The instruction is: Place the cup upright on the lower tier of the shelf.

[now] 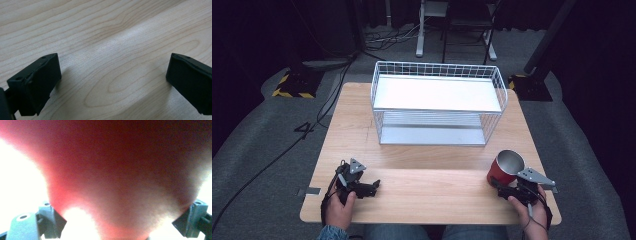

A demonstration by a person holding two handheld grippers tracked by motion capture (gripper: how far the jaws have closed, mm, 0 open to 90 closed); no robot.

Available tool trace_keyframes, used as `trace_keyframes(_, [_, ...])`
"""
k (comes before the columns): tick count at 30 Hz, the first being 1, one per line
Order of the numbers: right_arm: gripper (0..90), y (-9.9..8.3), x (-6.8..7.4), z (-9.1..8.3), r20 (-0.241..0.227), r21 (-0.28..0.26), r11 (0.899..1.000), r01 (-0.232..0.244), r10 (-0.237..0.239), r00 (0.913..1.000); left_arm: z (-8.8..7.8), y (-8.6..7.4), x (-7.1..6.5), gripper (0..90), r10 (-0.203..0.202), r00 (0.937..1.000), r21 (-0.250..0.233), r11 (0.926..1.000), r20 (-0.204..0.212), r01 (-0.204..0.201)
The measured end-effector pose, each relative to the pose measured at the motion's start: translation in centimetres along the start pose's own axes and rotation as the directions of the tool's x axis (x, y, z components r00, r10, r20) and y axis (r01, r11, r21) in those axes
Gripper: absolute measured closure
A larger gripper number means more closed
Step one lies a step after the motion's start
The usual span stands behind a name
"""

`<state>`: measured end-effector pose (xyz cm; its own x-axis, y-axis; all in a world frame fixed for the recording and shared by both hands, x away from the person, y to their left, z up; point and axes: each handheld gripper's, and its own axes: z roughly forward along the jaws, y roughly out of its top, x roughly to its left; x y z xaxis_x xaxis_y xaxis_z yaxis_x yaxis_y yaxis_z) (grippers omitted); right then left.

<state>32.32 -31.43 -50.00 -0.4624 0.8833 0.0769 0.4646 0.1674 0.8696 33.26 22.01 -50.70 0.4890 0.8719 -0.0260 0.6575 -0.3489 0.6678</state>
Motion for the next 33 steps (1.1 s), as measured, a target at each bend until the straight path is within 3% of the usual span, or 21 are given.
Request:
trace_keyframes(17, [16.6,0.2,0.3,-0.3,0.000,-0.053,0.998,0.032,-0.032,0.9995,0.0,0.0,0.0,0.1,-0.001,1.0000,0.000,1.0000,0.000,0.001])
trace_keyframes(33, [16.6,4.5,1.8,-0.3,-0.040,-0.097,0.990,0.099,-0.103,0.9939,0.0,0.0,0.0,0.1,0.000,1.0000,-0.001,1.0000,0.001,0.000])
